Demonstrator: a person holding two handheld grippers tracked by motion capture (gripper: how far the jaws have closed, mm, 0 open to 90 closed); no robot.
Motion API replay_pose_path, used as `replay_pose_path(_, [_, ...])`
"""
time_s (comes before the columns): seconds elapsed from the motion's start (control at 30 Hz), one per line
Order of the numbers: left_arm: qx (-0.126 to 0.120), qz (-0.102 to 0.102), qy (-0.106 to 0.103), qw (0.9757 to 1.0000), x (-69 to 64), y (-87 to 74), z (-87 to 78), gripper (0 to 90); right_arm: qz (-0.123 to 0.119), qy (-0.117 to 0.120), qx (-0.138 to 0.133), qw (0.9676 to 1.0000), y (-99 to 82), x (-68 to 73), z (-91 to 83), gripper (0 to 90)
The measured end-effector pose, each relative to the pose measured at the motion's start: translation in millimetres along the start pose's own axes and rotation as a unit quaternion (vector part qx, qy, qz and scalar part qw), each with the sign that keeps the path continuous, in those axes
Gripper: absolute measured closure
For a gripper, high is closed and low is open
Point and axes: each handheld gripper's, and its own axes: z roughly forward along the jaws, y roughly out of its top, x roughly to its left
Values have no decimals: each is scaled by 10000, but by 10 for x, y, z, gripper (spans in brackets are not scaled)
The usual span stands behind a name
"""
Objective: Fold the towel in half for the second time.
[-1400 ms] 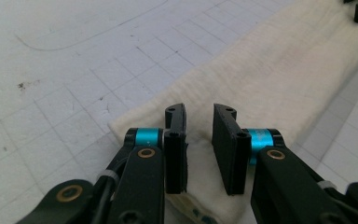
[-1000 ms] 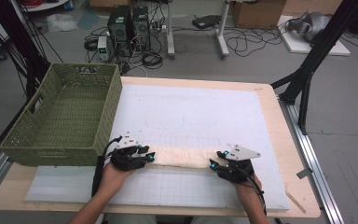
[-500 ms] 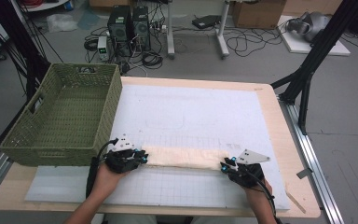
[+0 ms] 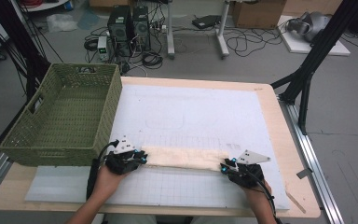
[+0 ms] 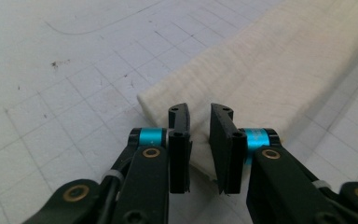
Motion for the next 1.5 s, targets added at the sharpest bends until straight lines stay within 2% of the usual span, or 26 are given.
replay_pose_path(0.1, [-129,-294,-24,9995,68,21,-50,578,60,45,-176,9998,24,0,-67,626])
replay_pose_path(0.17, [-383,-353,-49,9986,91,56,-104,565,108,31,-484,9988,62,-18,-152,615])
replay_pose_path(0.27, [-676,-307,-98,9972,99,99,-171,551,224,-70,-911,9956,118,-43,-277,600])
replay_pose_path(0.33, [-720,-262,-117,9970,107,96,-178,558,275,-137,-1021,9943,126,-51,-301,604])
replay_pose_path(0.43, [-606,-248,-128,9978,109,75,-150,603,182,-168,-801,9965,108,-47,-228,646])
replay_pose_path(0.53, [-426,-164,-134,9989,92,47,-109,674,113,-52,-424,9990,60,-36,-87,691])
replay_pose_path(0.6, [-244,-84,-112,9996,84,28,-74,700,82,-15,-196,9998,31,-26,-22,701])
replay_pose_path(0.7, [63,-6,-51,10000,83,-1,-25,710,72,-4,-74,9999,10,-32,4,700])
replay_pose_path(0.83, [21,30,43,10000,83,24,-48,683,-26,-66,-23,10000,21,-22,-19,671])
replay_pose_path(0.93, [-276,-102,1,9996,107,53,-109,615,2,-88,-177,9998,45,-27,-95,621])
replay_pose_path(1.03, [-688,-217,-148,9973,134,96,-181,538,73,-189,-494,9986,80,-53,-215,544])
replay_pose_path(1.07, [-833,-276,-244,9958,140,106,-199,511,130,-216,-589,9979,92,-58,-255,500])
replay_pose_path(1.2, [-1349,-383,-413,9893,148,144,-275,443,253,-478,-903,9944,106,-93,-365,316])
replay_pose_path(1.33, [-1721,-549,-445,9825,152,190,-337,280,365,-627,-984,9925,77,-139,-423,205])
replay_pose_path(1.4, [-1761,-571,-333,9821,144,208,-353,210,350,-673,-991,9922,69,-154,-444,161])
replay_pose_path(1.43, [-1739,-527,-221,9831,135,215,-362,183,347,-701,-982,9921,69,-157,-452,126])
replay_pose_path(1.5, [-1748,-486,-227,9831,135,212,-373,181,368,-767,-1010,9912,68,-171,-471,115])
